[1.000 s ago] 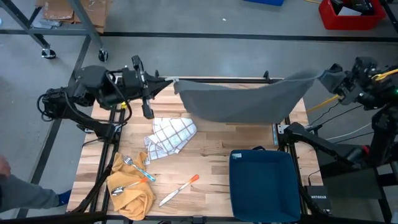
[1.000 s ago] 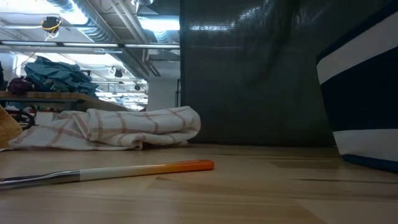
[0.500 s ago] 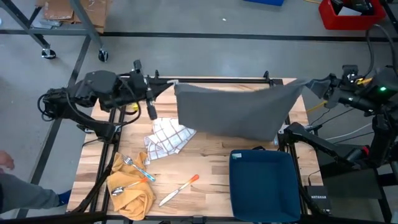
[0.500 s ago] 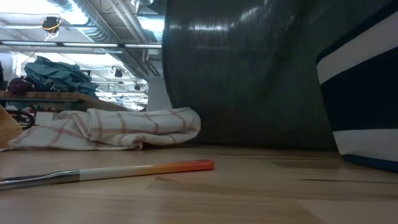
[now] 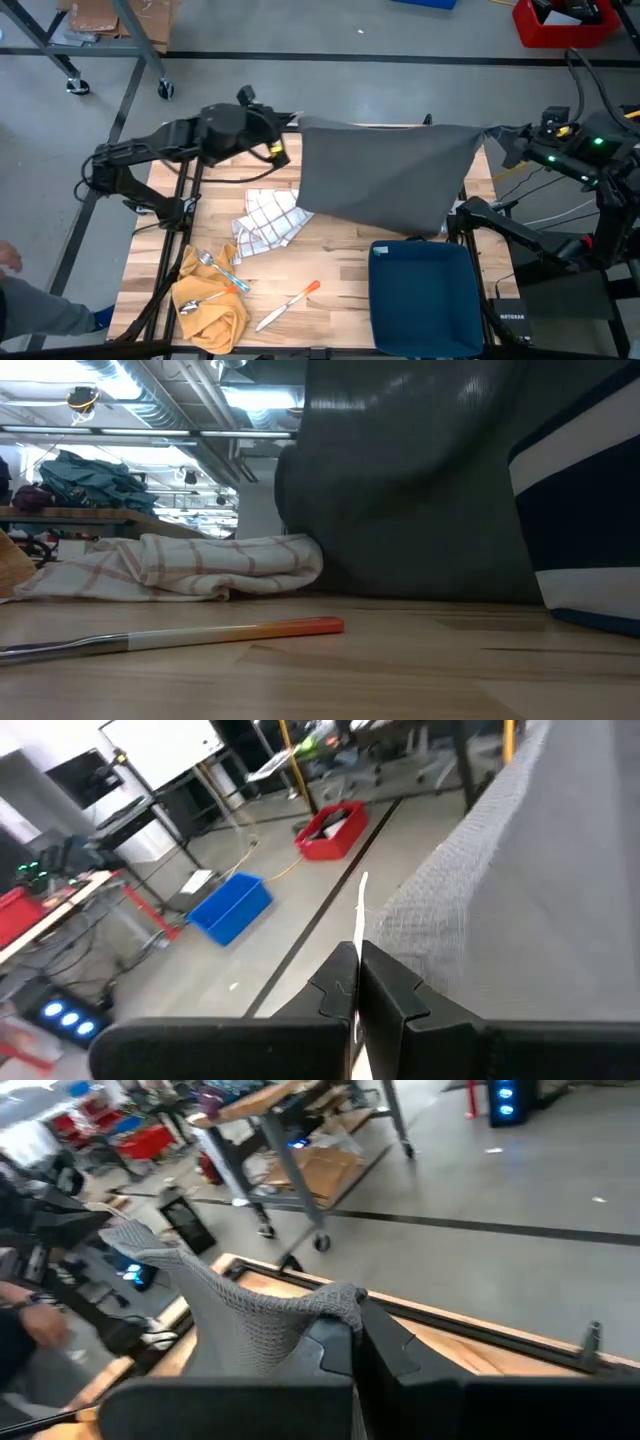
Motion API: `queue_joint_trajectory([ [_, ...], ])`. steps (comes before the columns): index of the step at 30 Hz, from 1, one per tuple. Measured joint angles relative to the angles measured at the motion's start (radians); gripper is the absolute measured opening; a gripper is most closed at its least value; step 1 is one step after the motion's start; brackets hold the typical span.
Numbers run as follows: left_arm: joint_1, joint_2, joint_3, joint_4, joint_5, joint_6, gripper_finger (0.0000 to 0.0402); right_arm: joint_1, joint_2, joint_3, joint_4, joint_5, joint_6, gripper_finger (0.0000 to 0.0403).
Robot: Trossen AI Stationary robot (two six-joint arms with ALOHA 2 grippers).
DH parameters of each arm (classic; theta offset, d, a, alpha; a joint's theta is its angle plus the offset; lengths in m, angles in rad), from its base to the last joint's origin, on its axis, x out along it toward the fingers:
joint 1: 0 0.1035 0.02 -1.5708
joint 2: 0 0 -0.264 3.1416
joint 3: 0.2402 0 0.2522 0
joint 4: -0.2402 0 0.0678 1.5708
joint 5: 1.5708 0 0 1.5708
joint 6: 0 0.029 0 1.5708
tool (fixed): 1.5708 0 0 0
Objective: Fold towel
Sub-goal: Fold the grey towel
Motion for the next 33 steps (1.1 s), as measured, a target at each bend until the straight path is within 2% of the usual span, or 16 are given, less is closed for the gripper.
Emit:
queue_joint_trajectory([
  [11, 0.148, 0.137, -0.001, 0.009, 0.002, 0.077, 0.0, 0.0, 0.004, -0.199, -0.006, 0.162, -0.1, 0.0001],
  [15, 0.206, 0.177, -0.001, 0.038, 0.002, 0.103, 0.0, 0.0, 0.009, -0.293, 0.063, 0.251, -0.154, 0.0001],
  [20, 0.281, 0.215, -0.001, 0.072, 0.031, 0.106, 0.0, 0.0, 0.012, -0.387, 0.163, 0.306, -0.232, 0.0001],
  [26, 0.347, 0.25, -0.001, 0.075, 0.131, 0.09, 0.0, 0.0, 0.055, -0.427, 0.166, 0.326, -0.287, 0.0001],
  [33, 0.4, 0.28, -0.001, 0.079, 0.15, 0.107, 0.0, 0.0, 0.111, -0.432, 0.17, 0.487, -0.365, 0.0001],
])
